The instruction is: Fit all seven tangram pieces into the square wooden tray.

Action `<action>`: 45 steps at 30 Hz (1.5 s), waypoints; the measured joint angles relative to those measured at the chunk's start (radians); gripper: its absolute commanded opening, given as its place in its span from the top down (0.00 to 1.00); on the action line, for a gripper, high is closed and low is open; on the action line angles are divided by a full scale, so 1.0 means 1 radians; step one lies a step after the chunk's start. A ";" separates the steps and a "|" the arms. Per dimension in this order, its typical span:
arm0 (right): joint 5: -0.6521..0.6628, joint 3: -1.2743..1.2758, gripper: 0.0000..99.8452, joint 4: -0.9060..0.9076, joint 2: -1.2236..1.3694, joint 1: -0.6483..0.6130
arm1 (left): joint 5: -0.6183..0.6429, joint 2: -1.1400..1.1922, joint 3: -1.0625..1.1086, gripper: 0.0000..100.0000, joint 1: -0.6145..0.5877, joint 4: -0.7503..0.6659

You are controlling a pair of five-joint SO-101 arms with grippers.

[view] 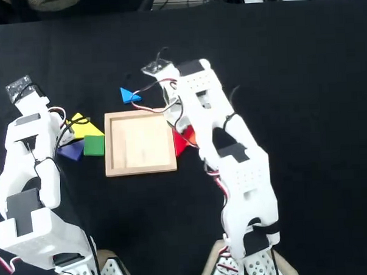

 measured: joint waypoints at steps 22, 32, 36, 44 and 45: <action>0.184 -0.235 0.77 0.169 0.212 -0.037 | 0.000 0.000 0.000 0.88 0.002 0.000; 0.258 -0.275 0.77 0.187 0.239 -0.038 | 0.000 0.000 0.002 0.88 0.002 -0.023; 0.259 -0.244 0.77 0.187 0.203 -0.061 | 0.000 0.002 0.002 0.88 0.002 -0.026; 0.249 -0.118 0.78 0.187 0.101 -0.184 | 0.000 0.002 0.002 0.88 0.003 -0.026; 0.241 -0.117 0.78 0.187 0.084 -0.203 | 0.000 0.002 0.002 0.88 0.003 -0.026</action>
